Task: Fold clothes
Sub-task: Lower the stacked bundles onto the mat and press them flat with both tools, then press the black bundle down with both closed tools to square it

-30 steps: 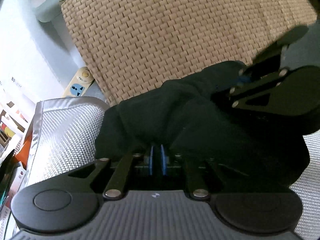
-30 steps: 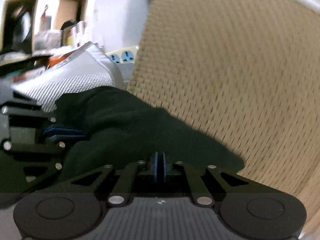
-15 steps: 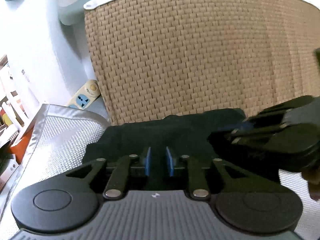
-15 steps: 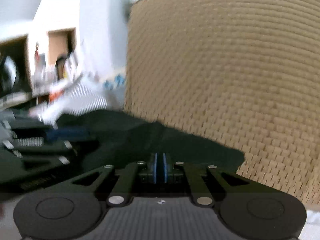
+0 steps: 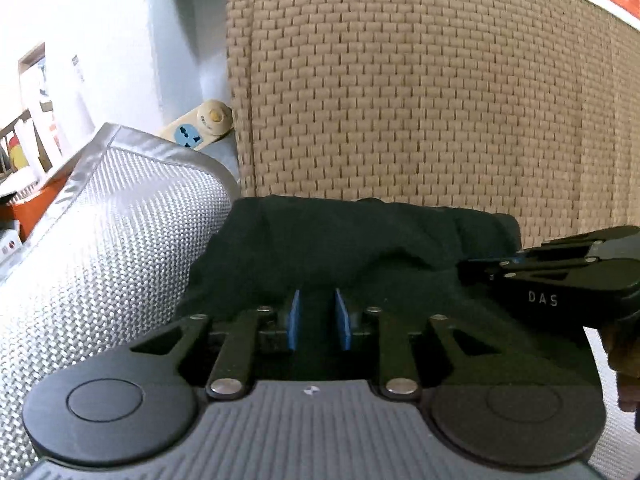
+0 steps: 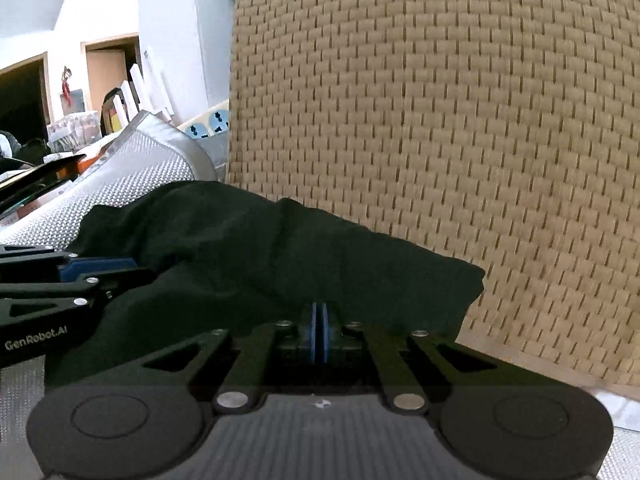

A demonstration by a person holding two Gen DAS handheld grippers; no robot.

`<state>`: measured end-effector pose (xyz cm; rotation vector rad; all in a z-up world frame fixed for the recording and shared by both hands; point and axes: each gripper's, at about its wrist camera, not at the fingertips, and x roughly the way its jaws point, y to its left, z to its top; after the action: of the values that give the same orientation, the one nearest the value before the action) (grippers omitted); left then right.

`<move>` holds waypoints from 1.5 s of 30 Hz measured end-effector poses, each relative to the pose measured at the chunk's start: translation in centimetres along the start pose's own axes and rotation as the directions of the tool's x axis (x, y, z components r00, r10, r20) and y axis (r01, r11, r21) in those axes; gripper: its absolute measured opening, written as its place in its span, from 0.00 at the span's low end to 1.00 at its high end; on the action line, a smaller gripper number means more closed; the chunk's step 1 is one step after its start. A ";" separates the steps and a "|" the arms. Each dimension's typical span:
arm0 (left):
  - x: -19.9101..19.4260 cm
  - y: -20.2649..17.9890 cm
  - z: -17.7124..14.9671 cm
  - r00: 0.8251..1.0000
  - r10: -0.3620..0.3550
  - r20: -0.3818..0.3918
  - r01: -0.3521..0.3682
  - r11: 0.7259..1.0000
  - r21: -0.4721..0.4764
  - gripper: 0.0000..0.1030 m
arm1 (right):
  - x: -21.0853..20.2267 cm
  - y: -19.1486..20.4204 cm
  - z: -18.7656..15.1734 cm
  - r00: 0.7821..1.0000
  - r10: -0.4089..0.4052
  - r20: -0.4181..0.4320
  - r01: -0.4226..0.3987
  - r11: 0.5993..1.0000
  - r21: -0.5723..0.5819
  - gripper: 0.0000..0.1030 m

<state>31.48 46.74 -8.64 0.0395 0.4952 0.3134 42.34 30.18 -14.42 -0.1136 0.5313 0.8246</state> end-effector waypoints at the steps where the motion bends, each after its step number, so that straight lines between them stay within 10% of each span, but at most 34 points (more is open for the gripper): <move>1: -0.4 -0.3 -0.1 1.000 0.014 0.014 -0.014 1.000 0.004 0.23 | -0.3 0.1 0.1 1.000 -0.005 -0.002 0.005 1.000 0.000 0.04; 12: -5.1 -0.9 -2.4 0.996 0.060 0.067 -0.048 0.985 -0.164 0.25 | -4.7 2.9 -1.0 0.996 -0.074 0.051 0.075 0.997 -0.011 0.19; 45: -3.0 -1.9 -4.0 0.997 0.060 0.043 -0.059 0.998 -0.025 0.26 | -2.7 2.6 -3.4 0.995 -0.092 0.034 0.095 0.993 -0.076 0.20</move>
<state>27.60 43.89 -11.00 0.0380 0.4469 0.3761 37.58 29.12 -15.72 -0.1954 0.4625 0.7545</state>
